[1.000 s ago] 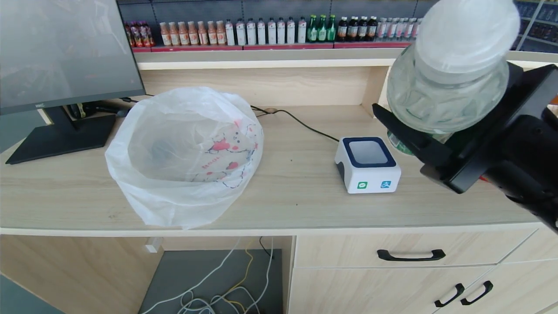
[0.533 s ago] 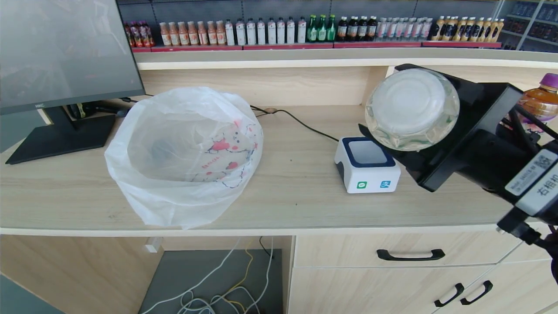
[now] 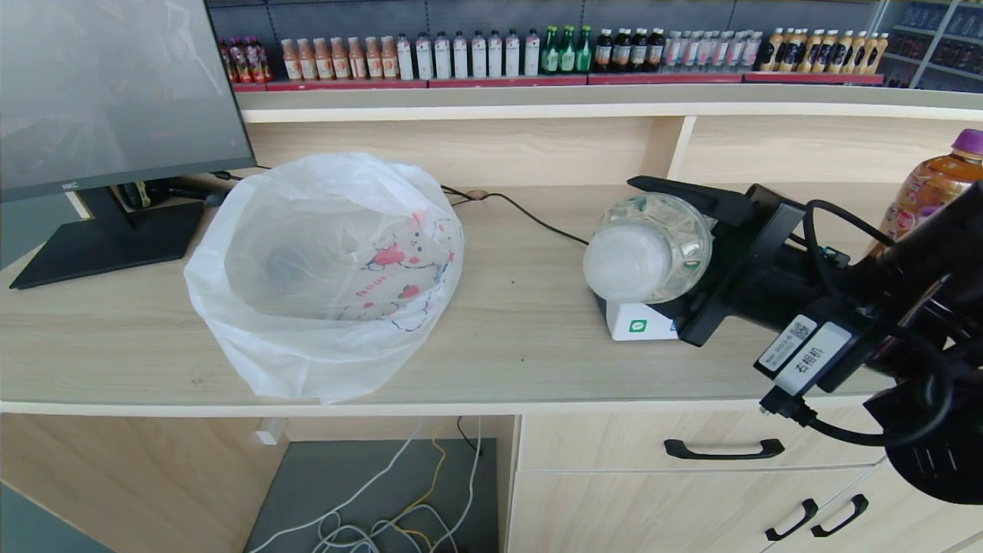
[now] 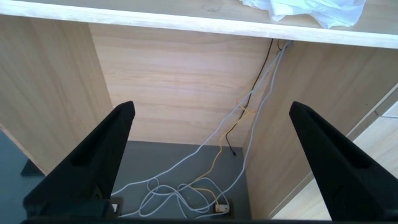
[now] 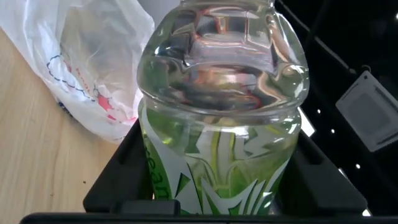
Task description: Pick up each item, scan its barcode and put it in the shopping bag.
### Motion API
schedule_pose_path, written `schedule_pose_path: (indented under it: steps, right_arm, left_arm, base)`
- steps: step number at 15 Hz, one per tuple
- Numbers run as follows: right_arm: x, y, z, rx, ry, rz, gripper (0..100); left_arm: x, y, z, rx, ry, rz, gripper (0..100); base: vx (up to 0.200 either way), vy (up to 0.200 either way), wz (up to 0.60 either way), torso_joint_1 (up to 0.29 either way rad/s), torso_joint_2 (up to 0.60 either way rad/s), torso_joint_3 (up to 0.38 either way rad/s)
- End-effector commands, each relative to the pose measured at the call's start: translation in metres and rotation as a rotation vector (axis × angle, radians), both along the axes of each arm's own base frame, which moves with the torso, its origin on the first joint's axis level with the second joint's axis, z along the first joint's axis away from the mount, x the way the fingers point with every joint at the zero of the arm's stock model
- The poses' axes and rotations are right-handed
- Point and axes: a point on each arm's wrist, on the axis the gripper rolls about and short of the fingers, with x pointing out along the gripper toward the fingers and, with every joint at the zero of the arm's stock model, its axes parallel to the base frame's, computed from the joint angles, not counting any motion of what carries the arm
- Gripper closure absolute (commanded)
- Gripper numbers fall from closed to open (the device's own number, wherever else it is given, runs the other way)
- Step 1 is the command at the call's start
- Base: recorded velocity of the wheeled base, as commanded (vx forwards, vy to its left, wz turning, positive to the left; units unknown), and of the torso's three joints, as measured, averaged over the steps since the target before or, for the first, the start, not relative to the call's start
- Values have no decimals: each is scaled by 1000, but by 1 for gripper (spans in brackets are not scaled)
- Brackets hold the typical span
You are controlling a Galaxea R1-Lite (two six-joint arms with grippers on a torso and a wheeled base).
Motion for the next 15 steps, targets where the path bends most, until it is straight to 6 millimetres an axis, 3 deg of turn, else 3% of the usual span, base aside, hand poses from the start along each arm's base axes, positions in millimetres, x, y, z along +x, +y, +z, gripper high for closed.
schedule_pose_path:
  steps: [1,6,15]
  right_arm:
    - [10,5,-11,-25,20,12,100]
    - [21,-4,-15,-41,8,-16,100]
    - [22,-4,-9,-34,-20,-14,100]
  left_arm:
    - [0,0,0,0,1,0,0]
    - [0,0,0,0,1,0,0]
    - [0,0,0,0,1,0,0]
  base:
    - [0,0,0,0,0,0]
    - [0,0,0,0,0,0]
    - [0,0,0,0,0,0]
